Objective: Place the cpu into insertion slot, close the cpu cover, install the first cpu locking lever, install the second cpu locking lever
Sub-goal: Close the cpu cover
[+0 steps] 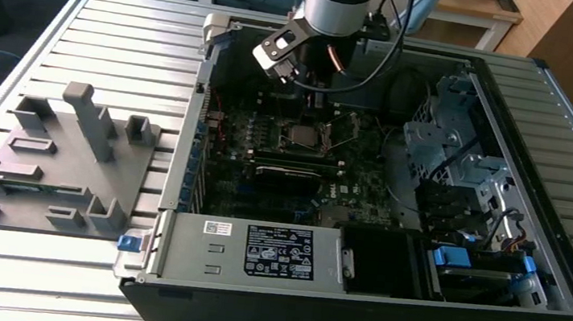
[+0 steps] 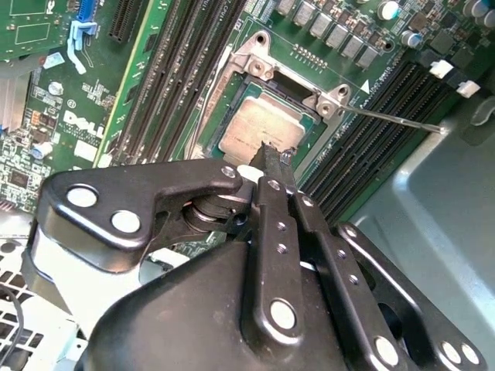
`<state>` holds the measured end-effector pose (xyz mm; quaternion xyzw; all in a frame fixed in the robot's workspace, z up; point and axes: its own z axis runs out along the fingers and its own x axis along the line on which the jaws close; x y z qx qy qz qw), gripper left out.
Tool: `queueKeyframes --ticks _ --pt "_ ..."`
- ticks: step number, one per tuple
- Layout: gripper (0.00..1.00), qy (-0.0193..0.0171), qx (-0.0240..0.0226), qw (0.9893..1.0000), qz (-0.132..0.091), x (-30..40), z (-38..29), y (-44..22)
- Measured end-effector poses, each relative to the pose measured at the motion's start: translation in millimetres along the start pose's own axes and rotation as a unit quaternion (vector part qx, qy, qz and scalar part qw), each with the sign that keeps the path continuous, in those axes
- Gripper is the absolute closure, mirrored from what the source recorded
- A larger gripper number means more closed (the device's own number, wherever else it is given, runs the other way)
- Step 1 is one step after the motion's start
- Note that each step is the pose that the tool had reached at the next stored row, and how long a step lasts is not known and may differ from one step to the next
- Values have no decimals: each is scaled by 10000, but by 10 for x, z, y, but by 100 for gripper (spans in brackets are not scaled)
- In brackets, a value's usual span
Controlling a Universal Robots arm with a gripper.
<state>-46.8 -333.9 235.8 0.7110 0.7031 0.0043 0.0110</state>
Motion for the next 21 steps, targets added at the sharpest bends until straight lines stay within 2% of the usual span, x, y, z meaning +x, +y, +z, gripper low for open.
queueKeyframes --ticks 13,21 --pt "90 0 0 10000 0 -1 -143 3" --pt "90 1 -1 10000 -1 -1 -154 5"
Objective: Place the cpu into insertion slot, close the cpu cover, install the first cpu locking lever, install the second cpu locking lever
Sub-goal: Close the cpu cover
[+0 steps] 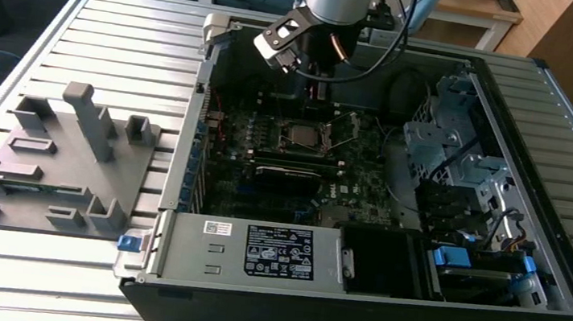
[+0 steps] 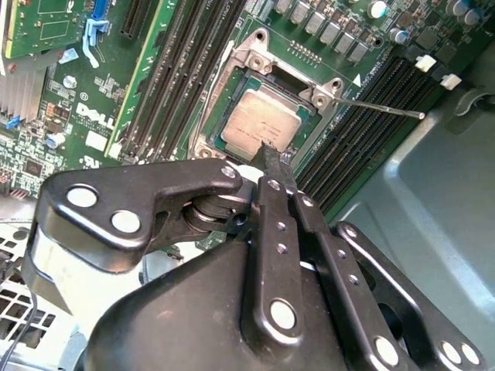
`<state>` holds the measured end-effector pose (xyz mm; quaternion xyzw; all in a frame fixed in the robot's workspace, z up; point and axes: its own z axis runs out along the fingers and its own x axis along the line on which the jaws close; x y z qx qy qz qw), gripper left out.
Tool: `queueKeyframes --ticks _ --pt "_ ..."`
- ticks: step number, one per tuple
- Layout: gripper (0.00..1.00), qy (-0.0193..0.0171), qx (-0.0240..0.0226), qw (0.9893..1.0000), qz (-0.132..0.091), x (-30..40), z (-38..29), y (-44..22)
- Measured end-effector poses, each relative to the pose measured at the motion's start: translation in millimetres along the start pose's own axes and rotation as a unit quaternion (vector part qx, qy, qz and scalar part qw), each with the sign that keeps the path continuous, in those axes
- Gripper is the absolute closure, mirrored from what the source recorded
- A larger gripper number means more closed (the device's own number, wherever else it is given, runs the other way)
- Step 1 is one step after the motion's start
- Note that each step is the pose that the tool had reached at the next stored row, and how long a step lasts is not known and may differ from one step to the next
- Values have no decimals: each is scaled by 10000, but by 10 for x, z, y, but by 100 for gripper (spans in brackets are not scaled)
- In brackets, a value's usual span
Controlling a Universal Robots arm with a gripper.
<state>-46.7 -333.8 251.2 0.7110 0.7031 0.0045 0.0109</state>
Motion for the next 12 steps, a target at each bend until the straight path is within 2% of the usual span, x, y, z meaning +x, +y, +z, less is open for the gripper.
queueKeyframes --ticks 3,8,12 --pt "90 -1 1 10000 0 1 1 20" --pt "90 -1 0 10000 0 3 4 97" --pt "90 -2 1 10000 1 3 -3 107"
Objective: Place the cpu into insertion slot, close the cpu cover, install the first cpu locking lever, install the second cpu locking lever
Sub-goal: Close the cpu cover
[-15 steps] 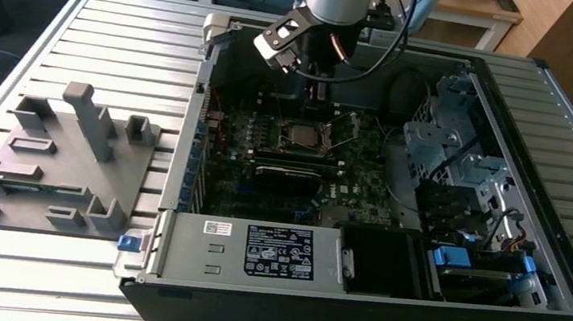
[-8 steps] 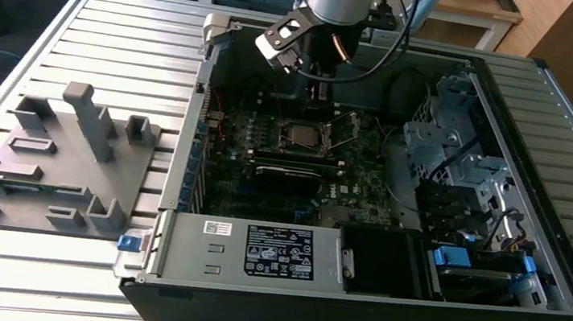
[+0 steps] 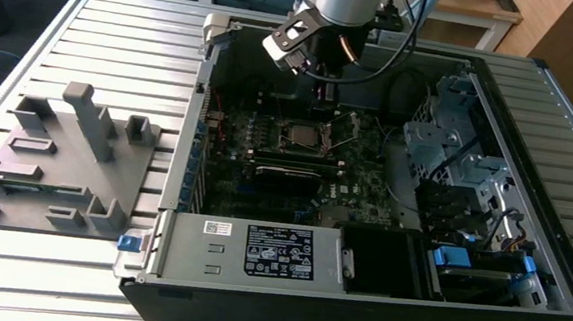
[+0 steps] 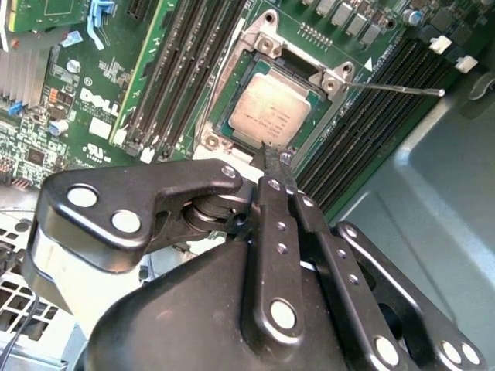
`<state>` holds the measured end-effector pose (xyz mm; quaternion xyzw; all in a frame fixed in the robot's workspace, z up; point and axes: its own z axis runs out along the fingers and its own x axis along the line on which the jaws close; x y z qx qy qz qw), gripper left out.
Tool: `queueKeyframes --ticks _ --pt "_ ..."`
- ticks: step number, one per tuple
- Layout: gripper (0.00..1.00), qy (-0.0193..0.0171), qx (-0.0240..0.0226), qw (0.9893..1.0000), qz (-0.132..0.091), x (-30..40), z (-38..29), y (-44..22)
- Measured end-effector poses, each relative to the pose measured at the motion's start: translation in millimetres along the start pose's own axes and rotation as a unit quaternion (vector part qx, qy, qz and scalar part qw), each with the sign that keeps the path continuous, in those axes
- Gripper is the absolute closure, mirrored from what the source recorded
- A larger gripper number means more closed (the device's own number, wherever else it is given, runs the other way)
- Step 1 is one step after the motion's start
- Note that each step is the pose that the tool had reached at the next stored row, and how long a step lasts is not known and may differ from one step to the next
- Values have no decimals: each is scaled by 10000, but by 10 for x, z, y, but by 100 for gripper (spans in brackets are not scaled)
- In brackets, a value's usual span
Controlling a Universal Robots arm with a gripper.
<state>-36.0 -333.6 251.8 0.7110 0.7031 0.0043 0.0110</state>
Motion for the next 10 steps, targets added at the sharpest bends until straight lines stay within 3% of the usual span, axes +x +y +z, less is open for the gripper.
queueKeyframes --ticks 6,10 --pt "90 0 0 10000 0 -1 -84 2" --pt "90 2 -1 10000 -1 -1 -86 8"
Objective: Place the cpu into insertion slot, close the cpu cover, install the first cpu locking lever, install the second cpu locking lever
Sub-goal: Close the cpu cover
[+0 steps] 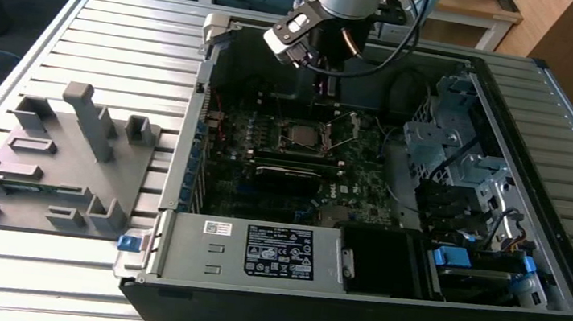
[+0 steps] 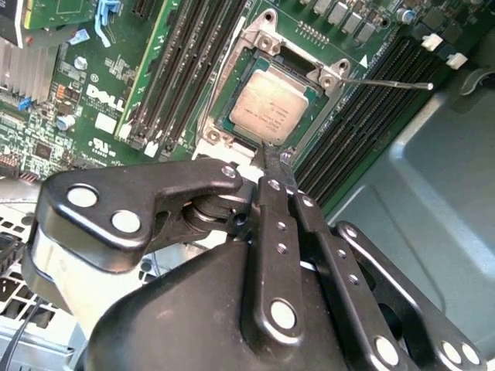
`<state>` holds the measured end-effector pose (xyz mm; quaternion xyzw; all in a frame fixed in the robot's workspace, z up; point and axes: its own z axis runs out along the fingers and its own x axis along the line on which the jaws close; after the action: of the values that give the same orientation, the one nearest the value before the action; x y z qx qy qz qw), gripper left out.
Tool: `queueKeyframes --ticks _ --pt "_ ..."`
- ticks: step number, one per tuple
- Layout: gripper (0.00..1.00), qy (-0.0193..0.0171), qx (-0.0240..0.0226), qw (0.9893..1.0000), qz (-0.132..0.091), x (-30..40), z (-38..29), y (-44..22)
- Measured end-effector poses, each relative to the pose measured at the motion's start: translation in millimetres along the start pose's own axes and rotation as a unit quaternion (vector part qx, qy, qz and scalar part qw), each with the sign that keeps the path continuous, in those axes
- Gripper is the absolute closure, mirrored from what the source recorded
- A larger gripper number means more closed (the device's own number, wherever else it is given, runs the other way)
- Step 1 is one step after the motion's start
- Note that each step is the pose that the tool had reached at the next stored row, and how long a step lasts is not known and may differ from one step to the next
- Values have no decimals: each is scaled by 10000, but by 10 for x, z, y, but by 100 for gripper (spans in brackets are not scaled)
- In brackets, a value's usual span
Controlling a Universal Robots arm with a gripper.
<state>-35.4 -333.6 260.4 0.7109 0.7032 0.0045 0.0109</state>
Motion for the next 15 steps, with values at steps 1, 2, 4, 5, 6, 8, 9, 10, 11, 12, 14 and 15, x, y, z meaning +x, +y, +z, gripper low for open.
queueKeyframes --ticks 1,2,4,5,6,8,9,10,11,12,14,15 --pt "90 0 0 10000 0 0 0 8" --pt "90 -1 1 10000 1 1 0 17" --pt "90 -1 1 10000 1 4 1 38" --pt "90 -1 1 10000 1 5 1 52" --pt "90 -1 1 10000 1 6 2 65" --pt "90 -1 0 10000 1 10 3 92" --pt "90 -1 0 10000 0 12 3 108" --pt "90 -1 1 10000 1 13 4 123" --pt "90 -1 0 10000 1 14 5 139" --pt "90 0 0 10000 1 15 6 156" --pt "90 0 0 10000 1 18 8 189" --pt "90 -1 0 10000 1 19 8 207"
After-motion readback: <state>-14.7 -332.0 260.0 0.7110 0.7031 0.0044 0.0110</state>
